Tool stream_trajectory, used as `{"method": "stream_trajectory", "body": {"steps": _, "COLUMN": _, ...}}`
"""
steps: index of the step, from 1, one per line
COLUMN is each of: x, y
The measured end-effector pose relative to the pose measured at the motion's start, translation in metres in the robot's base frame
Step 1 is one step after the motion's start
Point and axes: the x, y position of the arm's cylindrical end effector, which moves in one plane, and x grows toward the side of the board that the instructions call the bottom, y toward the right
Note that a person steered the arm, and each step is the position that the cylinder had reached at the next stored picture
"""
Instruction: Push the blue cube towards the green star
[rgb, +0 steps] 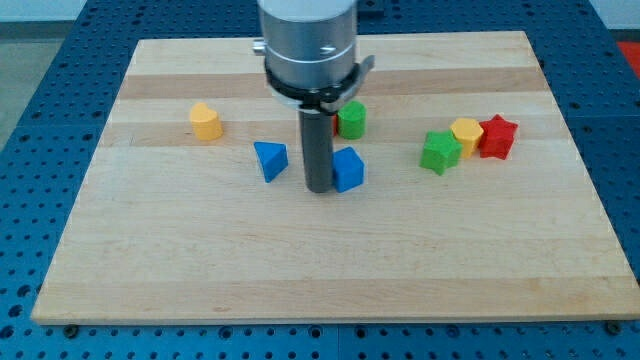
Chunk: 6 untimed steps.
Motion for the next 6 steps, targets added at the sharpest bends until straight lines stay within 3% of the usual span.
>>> {"method": "stream_trajectory", "body": {"steps": 1, "x": 0.000, "y": 0.020}}
{"method": "stream_trajectory", "body": {"steps": 3, "x": -0.013, "y": -0.034}}
{"method": "stream_trajectory", "body": {"steps": 6, "x": -0.013, "y": 0.037}}
